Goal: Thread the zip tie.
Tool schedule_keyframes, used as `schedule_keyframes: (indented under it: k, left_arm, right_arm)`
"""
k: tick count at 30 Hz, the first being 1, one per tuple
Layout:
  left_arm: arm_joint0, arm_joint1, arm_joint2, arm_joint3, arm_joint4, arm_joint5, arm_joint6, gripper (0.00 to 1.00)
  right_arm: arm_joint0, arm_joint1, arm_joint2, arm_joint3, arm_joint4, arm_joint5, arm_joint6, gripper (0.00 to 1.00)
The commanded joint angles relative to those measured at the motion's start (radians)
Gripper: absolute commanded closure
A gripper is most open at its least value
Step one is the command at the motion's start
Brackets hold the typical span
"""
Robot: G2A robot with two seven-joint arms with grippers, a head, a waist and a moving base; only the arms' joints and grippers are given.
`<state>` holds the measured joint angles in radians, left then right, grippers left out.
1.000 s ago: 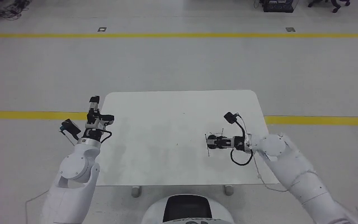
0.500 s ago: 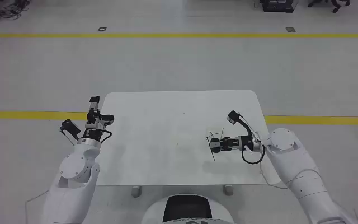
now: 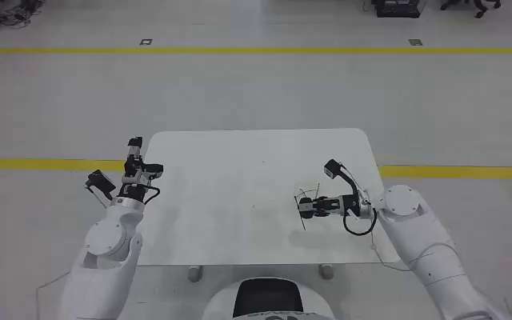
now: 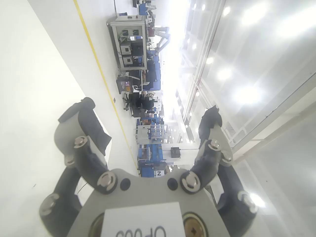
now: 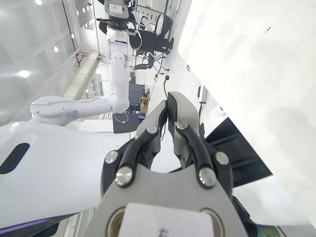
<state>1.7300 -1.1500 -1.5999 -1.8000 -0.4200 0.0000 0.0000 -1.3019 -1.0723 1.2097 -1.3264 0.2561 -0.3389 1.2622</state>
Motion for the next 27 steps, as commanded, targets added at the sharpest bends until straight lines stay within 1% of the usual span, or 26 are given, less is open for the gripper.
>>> schedule_keyframes:
  k: [1,3,4,7,8,9,19,20,21,23,27]
  left_arm:
    - [-0.001,-0.001,0.008,-0.006,0.007,-0.004,-0.003,0.0]
    - [0.006,-0.002,0.027,-0.02,0.062,0.0,0.004,0.0]
    - [0.013,-0.003,0.047,-0.037,0.096,0.006,0.013,0.0]
    - [0.029,-0.008,0.091,-0.073,0.119,0.009,0.014,0.0]
    - [0.032,-0.009,0.1,-0.085,0.122,-0.006,0.005,0.0]
    - [0.038,-0.011,0.102,-0.088,0.115,-0.024,0.008,0.0]
    - [0.038,-0.011,0.102,-0.088,0.115,-0.024,0.008,0.0]
    - [0.037,-0.011,0.104,-0.088,0.113,-0.024,0.005,0.0]
    - [0.032,-0.012,0.115,-0.088,0.106,-0.028,-0.017,0.0]
    - [0.025,-0.012,0.141,-0.082,0.138,-0.044,-0.053,0.0]
    - [-0.021,-0.017,0.241,-0.062,0.224,-0.015,-0.104,0.0]
  right_arm:
    - [-0.009,-0.003,-0.007,-0.007,0.015,-0.001,-0.04,1.0]
    - [-0.017,-0.005,-0.008,-0.019,0.017,-0.001,-0.07,1.0]
    - [-0.025,-0.006,-0.008,-0.029,0.022,-0.001,-0.087,1.0]
    - [-0.048,-0.01,0.001,-0.057,0.032,-0.001,-0.129,1.0]
    - [-0.053,-0.011,0.002,-0.065,0.03,-0.001,-0.138,1.0]
    - [-0.053,-0.011,0.002,-0.065,0.03,-0.001,-0.138,1.0]
    - [-0.053,-0.011,0.002,-0.065,0.03,-0.001,-0.138,1.0]
    - [-0.053,-0.011,0.002,-0.065,0.03,-0.001,-0.138,1.0]
    - [-0.059,-0.012,-0.001,-0.067,0.023,-0.001,-0.165,1.0]
    - [-0.07,-0.015,-0.009,-0.072,0.015,-0.001,-0.214,1.0]
    - [-0.091,-0.022,-0.016,-0.08,0.025,-0.001,-0.289,1.0]
